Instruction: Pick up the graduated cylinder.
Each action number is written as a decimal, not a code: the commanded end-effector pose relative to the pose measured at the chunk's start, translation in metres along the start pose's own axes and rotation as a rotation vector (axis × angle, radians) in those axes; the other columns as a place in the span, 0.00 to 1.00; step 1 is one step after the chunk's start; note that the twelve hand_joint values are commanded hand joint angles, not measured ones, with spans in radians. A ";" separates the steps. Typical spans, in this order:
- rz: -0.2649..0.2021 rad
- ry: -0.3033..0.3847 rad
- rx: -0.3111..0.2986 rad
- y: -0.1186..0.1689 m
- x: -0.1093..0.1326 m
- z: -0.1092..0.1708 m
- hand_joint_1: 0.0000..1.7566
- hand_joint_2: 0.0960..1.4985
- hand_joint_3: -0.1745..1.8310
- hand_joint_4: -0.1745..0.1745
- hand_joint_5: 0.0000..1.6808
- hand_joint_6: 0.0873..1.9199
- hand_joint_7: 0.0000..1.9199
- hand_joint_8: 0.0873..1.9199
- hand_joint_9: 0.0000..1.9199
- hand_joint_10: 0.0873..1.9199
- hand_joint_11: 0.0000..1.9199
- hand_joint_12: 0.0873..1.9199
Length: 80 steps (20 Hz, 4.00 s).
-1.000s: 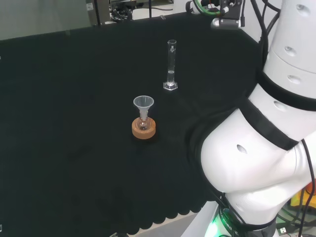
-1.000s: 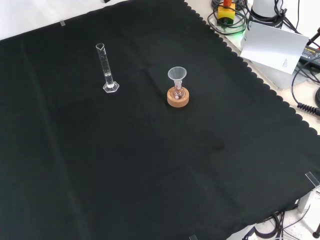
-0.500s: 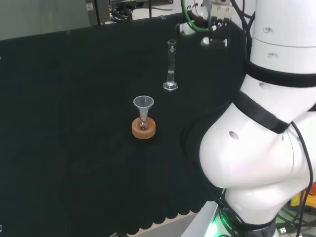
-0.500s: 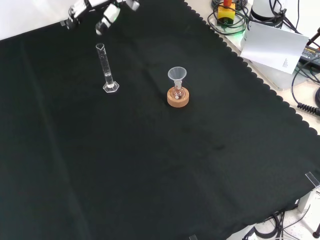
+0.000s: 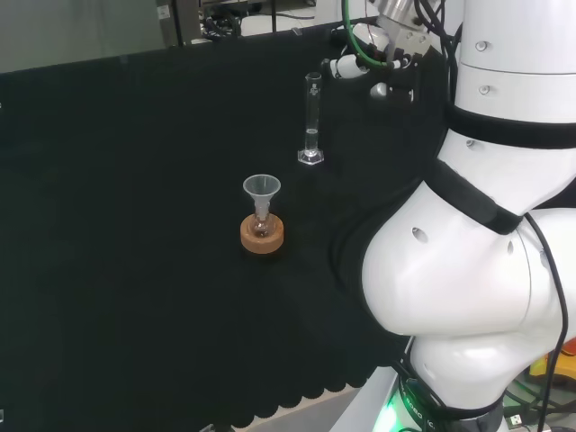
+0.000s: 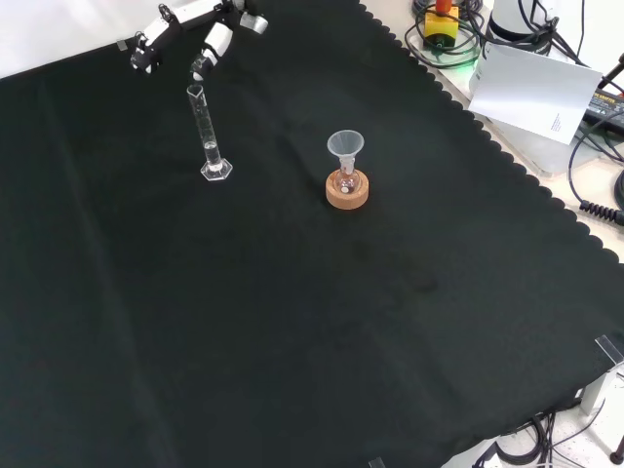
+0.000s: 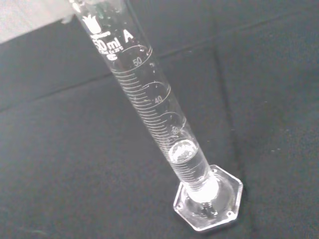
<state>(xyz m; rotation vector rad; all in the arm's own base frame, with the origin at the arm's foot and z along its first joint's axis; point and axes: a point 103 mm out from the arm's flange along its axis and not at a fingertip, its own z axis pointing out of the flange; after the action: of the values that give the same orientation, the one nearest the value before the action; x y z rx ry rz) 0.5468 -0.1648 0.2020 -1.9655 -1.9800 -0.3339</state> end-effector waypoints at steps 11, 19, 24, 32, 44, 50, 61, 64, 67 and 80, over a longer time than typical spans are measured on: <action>-0.150 0.273 0.010 -0.021 -0.020 0.050 0.44 0.68 0.00 0.43 0.24 0.00 0.11 0.27 0.25 0.25 0.20 0.67; -0.218 0.314 -0.030 -0.013 -0.022 0.072 0.48 0.64 0.00 0.41 0.23 0.00 0.14 0.28 0.25 0.25 0.19 0.67; -0.256 0.350 -0.047 -0.006 -0.026 0.085 0.48 0.63 0.00 0.40 0.25 0.00 0.16 0.29 0.26 0.26 0.18 0.67; -0.315 0.401 0.015 0.005 -0.025 0.100 0.48 0.63 0.00 0.40 0.25 0.00 0.15 0.28 0.26 0.26 0.18 0.67; -0.354 0.491 0.015 0.012 -0.021 0.110 0.52 0.64 0.00 0.42 0.28 0.00 0.17 0.28 0.27 0.26 0.18 0.67; -0.364 0.496 0.030 0.014 -0.020 0.115 0.54 0.64 0.00 0.42 0.31 0.00 0.22 0.27 0.31 0.25 0.19 0.67; -0.377 0.510 0.061 0.019 -0.022 0.122 0.57 0.66 0.00 0.46 0.40 0.01 0.29 0.26 0.38 0.22 0.24 0.65; -0.377 0.514 0.059 0.020 -0.021 0.124 0.57 0.66 0.00 0.46 0.40 0.02 0.29 0.26 0.39 0.22 0.24 0.65; -0.377 0.519 0.055 0.021 -0.021 0.127 0.57 0.66 0.00 0.47 0.41 0.02 0.29 0.26 0.39 0.22 0.24 0.65; -0.375 0.557 0.042 0.022 -0.019 0.136 0.58 0.67 0.00 0.48 0.43 0.05 0.29 0.26 0.40 0.21 0.26 0.63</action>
<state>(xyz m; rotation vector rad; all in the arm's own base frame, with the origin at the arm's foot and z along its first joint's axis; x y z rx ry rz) 0.5597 -0.1278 0.0691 -1.2770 -1.9453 -0.8026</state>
